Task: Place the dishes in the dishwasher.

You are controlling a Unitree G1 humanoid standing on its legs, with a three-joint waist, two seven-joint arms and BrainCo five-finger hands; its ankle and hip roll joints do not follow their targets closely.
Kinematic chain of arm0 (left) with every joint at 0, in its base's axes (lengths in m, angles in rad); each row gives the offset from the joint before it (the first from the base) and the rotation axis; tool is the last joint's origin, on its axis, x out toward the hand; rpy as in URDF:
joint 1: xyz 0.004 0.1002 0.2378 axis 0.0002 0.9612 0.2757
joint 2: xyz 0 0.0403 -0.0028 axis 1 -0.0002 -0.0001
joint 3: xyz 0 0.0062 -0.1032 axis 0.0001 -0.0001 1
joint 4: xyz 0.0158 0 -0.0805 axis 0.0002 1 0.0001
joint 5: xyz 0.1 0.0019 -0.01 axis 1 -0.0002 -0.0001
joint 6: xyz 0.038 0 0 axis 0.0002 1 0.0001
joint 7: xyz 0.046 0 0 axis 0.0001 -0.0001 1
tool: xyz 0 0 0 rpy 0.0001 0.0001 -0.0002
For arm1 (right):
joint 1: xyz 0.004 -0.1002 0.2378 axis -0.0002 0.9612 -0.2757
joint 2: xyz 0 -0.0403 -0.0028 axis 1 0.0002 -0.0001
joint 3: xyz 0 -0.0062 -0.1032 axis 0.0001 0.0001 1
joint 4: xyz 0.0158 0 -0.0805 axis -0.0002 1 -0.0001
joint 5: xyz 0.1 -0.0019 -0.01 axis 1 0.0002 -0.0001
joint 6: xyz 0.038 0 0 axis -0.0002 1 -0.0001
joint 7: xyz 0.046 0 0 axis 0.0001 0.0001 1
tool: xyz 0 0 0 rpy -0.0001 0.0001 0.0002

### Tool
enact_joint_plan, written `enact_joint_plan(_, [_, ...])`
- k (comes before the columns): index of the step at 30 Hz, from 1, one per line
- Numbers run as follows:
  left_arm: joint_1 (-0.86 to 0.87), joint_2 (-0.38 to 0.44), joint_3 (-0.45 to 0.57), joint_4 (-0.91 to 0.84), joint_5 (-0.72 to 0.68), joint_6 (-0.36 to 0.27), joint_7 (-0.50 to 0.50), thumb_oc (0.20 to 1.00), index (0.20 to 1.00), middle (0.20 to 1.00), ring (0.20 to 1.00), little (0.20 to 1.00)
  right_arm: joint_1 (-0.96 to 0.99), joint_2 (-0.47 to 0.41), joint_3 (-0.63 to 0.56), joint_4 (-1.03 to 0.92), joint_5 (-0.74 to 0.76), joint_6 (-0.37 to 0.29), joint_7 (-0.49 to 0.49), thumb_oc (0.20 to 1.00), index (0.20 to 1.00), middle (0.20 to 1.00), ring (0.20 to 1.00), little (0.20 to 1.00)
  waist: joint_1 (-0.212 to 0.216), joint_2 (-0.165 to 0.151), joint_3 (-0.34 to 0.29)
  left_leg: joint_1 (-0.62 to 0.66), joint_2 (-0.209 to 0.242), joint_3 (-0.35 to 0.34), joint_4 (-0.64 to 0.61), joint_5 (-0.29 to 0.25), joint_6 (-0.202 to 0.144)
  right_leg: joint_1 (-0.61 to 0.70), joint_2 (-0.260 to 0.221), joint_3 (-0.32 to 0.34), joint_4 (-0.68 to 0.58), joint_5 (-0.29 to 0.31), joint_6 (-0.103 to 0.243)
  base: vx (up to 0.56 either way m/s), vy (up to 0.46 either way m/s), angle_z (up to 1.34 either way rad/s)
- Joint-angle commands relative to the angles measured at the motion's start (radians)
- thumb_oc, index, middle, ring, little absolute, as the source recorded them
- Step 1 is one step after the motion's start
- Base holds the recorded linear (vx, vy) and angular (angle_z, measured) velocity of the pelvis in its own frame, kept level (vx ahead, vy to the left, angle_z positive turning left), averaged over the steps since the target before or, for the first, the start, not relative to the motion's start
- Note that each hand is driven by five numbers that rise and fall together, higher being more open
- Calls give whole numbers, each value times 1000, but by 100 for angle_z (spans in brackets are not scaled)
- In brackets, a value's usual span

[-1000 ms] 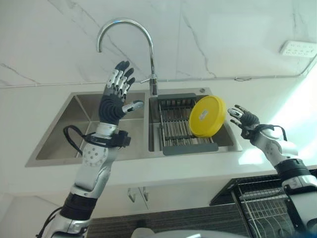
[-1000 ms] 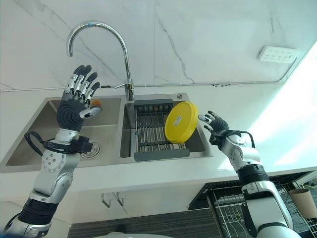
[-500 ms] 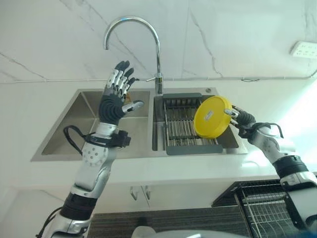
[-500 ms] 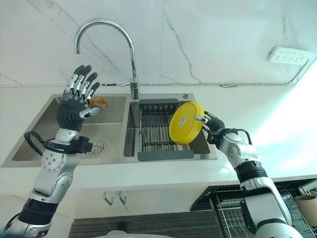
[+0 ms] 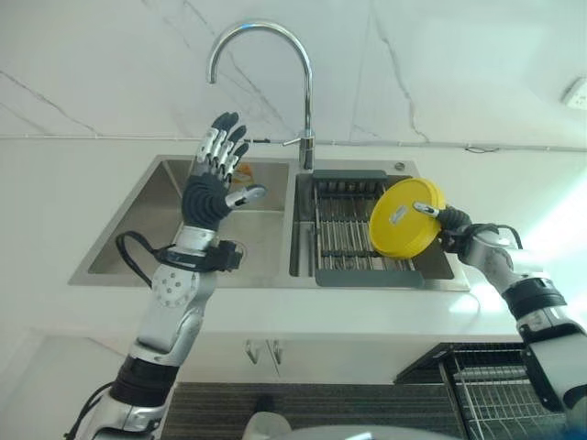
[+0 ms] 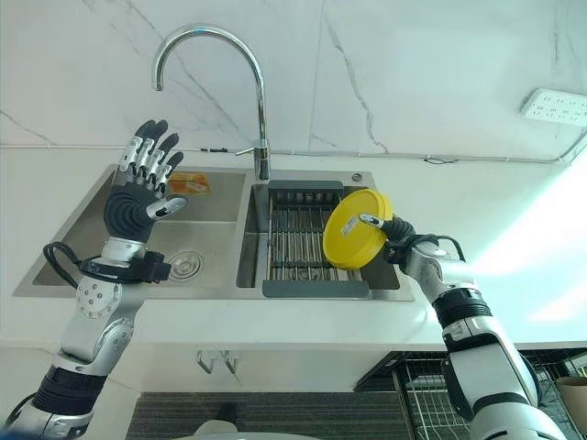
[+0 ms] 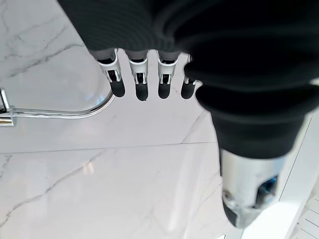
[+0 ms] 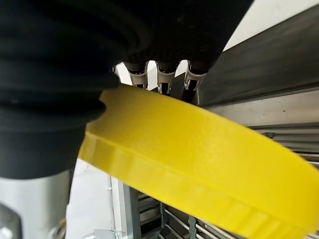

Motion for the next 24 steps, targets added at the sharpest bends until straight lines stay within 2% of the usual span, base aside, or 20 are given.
enact_joint_plan(1, [-96,32,-32,10,3,-25,8,1000,1000,1000,1000,1000,-149,-37,61,36,-59,-3,26,200,200,200,200,200,23,-9,-7,53,-24,80,-2,-75,6,53,-6,-25,6,-73,-28,0,0,0])
enact_joint_plan(3, [-97,32,-34,12,3,-23,8,1000,1000,1000,1000,1000,-160,-43,78,48,-89,11,34,200,200,200,200,200,23,-10,-5,55,-24,82,-2,-75,5,54,-7,-26,6,-72,-27,0,0,0])
enact_joint_plan(7, [-99,35,-39,17,3,-18,15,1000,1000,1000,1000,1000,-176,-50,94,53,-107,-2,20,200,200,200,200,200,23,-10,-7,53,-23,82,-2,-73,5,52,-8,-25,6,-70,-25,0,0,0])
enact_joint_plan(10, [-97,32,-45,14,7,-18,18,1000,1000,1000,1000,1000,-178,-57,94,52,-76,-4,10,200,200,200,200,200,24,-11,-5,53,-25,80,-2,-74,5,53,-7,-25,6,-70,-26,-14,3,0])
enact_joint_plan(14, [-83,37,-40,10,-6,-27,-1,1000,1000,1000,1000,1000,-134,-54,73,18,-61,-26,48,200,200,200,200,200,23,-12,-2,54,-24,81,-2,-74,5,52,-6,-25,6,-69,-25,-21,2,0])
enact_joint_plan(19, [-77,32,-46,16,-7,-37,-12,1000,1000,1000,1000,1000,-97,-42,36,-56,14,-75,27,200,200,200,200,200,13,-9,1,58,-20,85,-2,-74,6,49,-2,-18,6,-68,-27,-5,-8,0])
enact_joint_plan(21, [-70,32,-43,12,-10,-39,-22,1000,1000,1000,1000,1000,-81,-36,21,-94,17,-102,34,200,200,200,200,200,6,-8,2,58,-15,92,-2,-73,5,46,-2,-16,6,-68,-26,-25,-39,-1])
enact_joint_plan(24, [-61,30,-41,3,-8,-42,-26,1000,1000,1000,1000,1000,-52,-29,-3,-160,12,-130,-5,200,200,200,200,200,-4,-6,1,59,-7,102,-2,-71,3,41,0,-12,6,-67,-26,-37,-58,-1])
